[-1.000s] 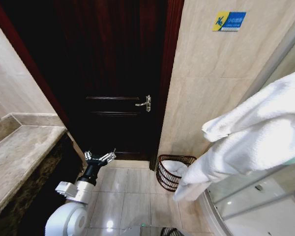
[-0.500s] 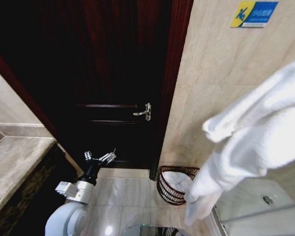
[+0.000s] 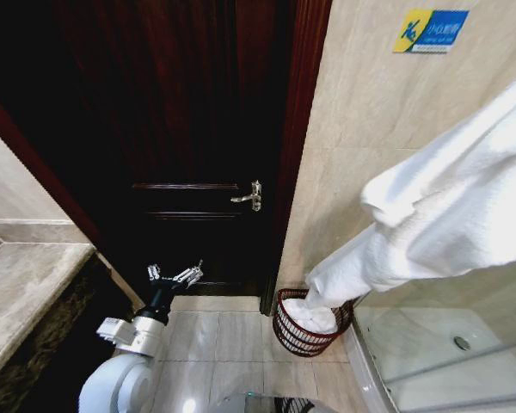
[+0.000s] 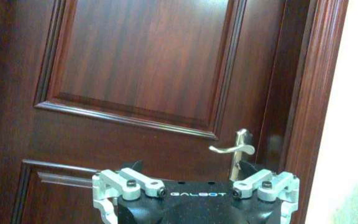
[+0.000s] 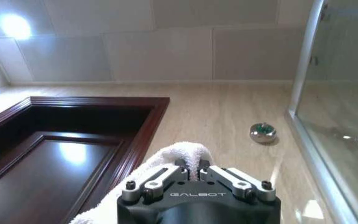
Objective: Discard the used towel into the hamper.
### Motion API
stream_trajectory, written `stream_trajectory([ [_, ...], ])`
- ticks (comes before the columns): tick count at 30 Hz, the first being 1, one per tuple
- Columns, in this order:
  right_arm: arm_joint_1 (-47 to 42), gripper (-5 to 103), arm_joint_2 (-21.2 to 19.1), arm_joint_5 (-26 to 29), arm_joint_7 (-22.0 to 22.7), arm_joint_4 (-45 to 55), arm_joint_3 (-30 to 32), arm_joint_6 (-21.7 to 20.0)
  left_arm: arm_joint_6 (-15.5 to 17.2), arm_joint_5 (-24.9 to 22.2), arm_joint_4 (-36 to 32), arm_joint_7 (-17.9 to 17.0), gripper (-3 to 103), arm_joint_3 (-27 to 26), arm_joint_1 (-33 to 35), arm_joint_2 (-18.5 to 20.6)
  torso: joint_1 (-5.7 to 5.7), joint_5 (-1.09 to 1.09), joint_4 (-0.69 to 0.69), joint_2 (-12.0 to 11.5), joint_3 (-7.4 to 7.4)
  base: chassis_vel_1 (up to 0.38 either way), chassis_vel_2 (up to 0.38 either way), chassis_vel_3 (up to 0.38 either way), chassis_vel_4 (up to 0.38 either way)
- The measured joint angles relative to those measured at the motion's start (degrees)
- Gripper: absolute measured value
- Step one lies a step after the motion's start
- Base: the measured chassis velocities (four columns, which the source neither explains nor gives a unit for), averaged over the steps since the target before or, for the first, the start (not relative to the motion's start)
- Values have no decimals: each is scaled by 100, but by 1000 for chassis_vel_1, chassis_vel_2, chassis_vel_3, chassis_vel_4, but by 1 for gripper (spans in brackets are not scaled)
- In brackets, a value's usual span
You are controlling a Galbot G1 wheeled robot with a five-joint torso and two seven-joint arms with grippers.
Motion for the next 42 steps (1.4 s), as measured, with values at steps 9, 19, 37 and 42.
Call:
stream_trajectory([
  [9,422,5,-90,-69,-10,-250,-496,9,0,0,0,0,100,0,0,0,-2,-1,-1,0,-1,0,0,0,0],
  [19,1019,5,-334,-221,-22,-803,-840,2,0,0,0,0,100,0,0,0,-2,0,-1,0,0,0,0,0,0],
  [37,1427,5,-152,-530,-100,-1258,-1353,22,0,0,0,0,100,0,0,0,-2,0,-2,0,-1,0,0,0,0],
  [42,1560,5,35,-644,-83,-1273,-1589,22,0,0,0,0,100,0,0,0,-2,-1,-2,0,-1,0,0,0,0],
])
